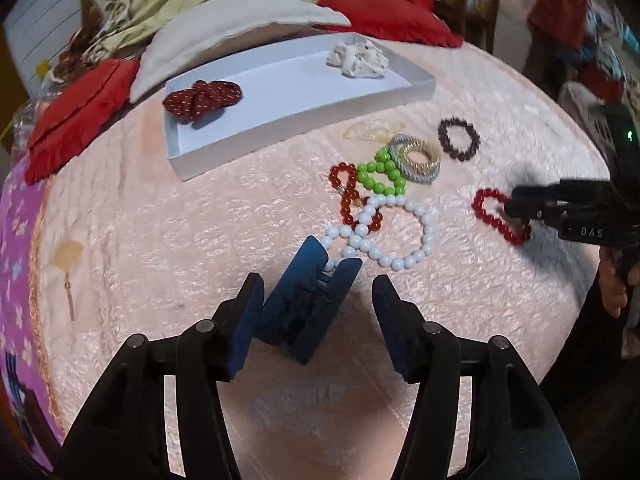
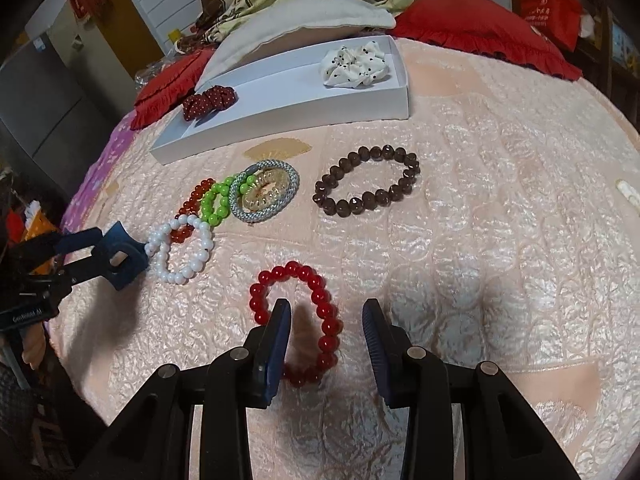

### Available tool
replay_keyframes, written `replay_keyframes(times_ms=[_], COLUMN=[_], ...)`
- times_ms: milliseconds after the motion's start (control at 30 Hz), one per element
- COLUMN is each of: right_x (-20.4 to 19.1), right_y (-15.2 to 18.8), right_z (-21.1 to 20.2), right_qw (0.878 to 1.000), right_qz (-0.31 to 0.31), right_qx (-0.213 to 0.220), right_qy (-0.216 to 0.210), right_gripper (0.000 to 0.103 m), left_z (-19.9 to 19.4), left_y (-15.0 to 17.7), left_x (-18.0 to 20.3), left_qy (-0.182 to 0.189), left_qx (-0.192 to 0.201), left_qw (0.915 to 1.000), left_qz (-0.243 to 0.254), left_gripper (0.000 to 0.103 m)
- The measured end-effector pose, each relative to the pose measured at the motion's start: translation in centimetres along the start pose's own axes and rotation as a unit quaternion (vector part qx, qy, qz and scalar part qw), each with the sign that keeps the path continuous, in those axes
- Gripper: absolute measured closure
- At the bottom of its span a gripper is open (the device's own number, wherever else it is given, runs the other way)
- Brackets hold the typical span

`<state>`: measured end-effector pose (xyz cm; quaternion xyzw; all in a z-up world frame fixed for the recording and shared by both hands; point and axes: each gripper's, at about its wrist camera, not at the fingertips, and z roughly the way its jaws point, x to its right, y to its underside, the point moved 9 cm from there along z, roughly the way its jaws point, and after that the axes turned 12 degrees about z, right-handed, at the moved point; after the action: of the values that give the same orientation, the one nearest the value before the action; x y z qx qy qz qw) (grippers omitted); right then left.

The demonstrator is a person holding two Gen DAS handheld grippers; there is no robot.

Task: Organize jewelry
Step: 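Grasp the blue claw clip with the left tool while the right tool grasps the red bracelet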

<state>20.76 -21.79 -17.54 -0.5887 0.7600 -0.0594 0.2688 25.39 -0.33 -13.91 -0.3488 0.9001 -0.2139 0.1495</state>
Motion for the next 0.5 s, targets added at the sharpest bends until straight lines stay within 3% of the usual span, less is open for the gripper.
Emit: replay_keyframes(times_ms=[100,133,200,267,500], right_x=[-0.4,-0.8,-1.1,-1.3,-2.6], right_y=[0.2,0.3,0.6,0.6,-0.5], right_z=[0.2,0.2,0.3,0.3,-2.6], right_qw=[0.999,0.999,0.998,0.997,0.998], right_qz=[-0.020,-0.030,-0.043,-0.052,-0.044], right_qx=[0.007,0.010,0.012,0.016,0.035], right_qy=[0.029,0.040,0.049,0.058,0.017], right_gripper=[0.068,0.075,0.082,0.094,0.094], left_z=[0.0,0.0,0.2,0.1,-3.6], left_y=[0.1,0.3,0.7,1.0,1.1], left_x=[-0.2,-0.4,-0.9,-1.4,-2.7], left_qy=[-0.002,-0.007,-0.030,-0.054,-0.057], left_qx=[0.006,0.003,-0.009,-0.017,0.019], left_qw=[0.9998,0.9997,0.9989,0.9975,0.9924], left_qz=[-0.017,-0.025,-0.035,-0.043,-0.107], left_gripper=[0.047,0.047,0.061,0.067,0.075])
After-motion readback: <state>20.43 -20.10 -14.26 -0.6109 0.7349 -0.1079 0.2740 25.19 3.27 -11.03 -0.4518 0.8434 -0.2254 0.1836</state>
